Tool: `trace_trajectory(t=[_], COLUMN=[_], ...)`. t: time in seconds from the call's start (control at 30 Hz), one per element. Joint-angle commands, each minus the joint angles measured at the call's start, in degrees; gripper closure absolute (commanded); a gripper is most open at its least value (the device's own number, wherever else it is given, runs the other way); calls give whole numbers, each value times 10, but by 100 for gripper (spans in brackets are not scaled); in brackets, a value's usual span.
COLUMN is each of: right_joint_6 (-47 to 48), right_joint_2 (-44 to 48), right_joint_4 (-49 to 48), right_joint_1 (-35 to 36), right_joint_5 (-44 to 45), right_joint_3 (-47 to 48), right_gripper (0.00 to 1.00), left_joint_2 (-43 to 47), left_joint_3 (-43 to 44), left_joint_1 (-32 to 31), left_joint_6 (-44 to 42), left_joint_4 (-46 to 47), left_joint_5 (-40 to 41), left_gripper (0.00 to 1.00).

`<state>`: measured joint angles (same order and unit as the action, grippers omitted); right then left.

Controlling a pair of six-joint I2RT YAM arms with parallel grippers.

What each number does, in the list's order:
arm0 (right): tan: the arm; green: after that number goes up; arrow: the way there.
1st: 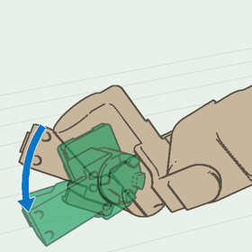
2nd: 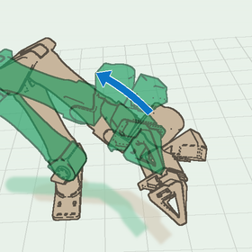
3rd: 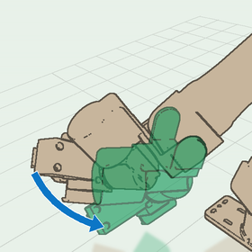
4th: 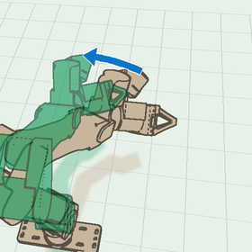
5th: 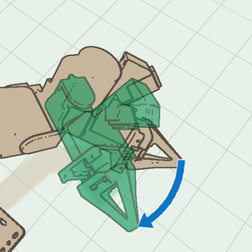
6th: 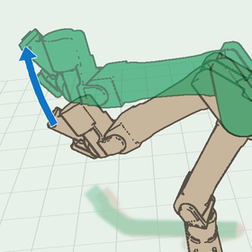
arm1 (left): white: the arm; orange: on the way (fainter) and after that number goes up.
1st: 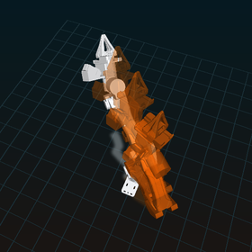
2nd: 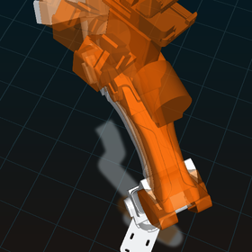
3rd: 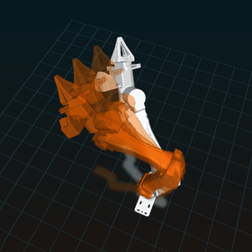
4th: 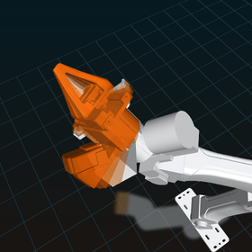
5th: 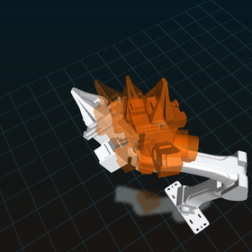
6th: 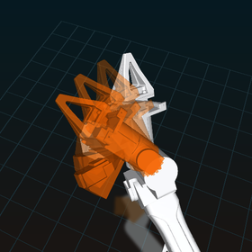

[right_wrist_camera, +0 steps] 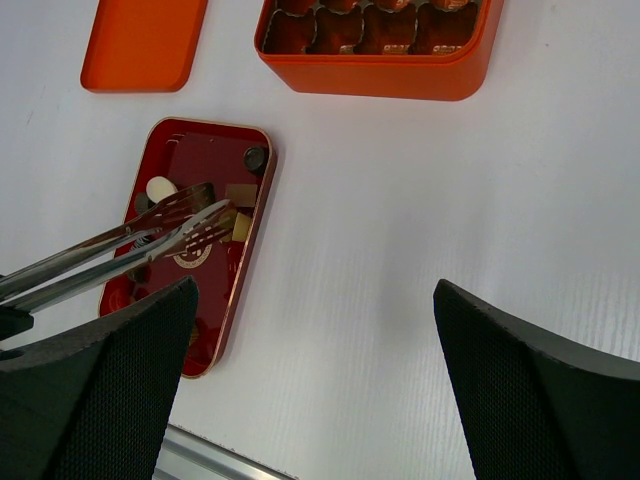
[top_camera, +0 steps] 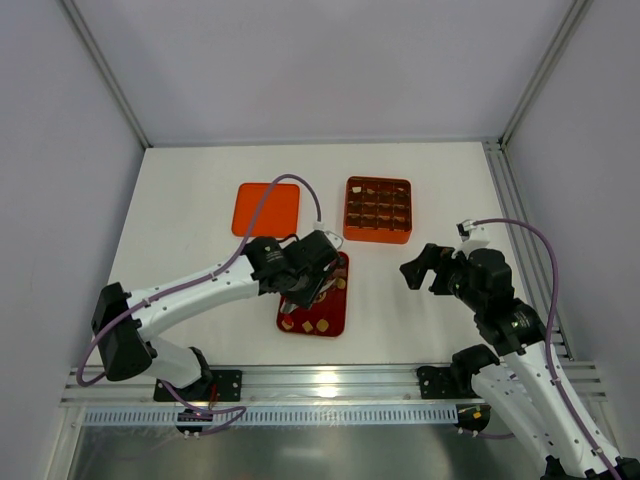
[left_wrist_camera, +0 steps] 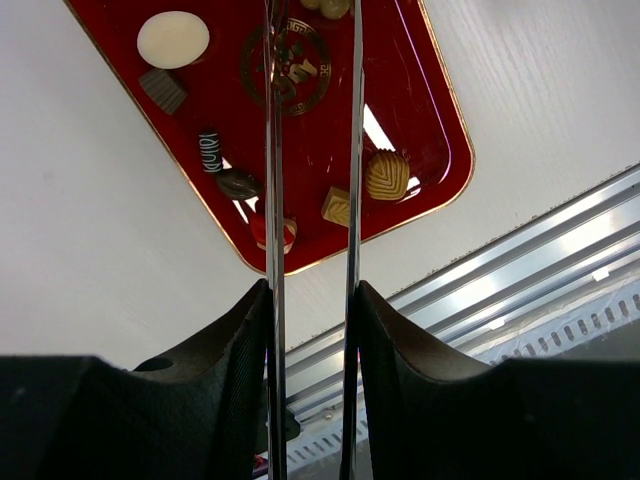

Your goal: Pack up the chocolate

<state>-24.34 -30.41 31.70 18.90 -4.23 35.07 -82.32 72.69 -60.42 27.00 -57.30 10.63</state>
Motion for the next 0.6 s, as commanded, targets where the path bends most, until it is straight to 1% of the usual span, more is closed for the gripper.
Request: trace_trajectory(t=[0.0,0.2,0.57], right_joint_6=[-2,-2,-4], right_joint_2=[-5,-6,-4], right_joint_4=[-18,-19,-19], right_joint_1=[-1,-1,-1], right_joint_5=[-1,0,-2], right_joint_3=[9,11,5], right_gripper=[0,0,0], left_joint_2=[22,29,6], left_joint_3=[-3,-4,-5], left_joint_1=[-4,-6,-6], left_joint_6=[2,-2,-12], left_joint_4=[4,3,3], left_joint_5=[-4,-10,-4], left_gripper=[62,62,61])
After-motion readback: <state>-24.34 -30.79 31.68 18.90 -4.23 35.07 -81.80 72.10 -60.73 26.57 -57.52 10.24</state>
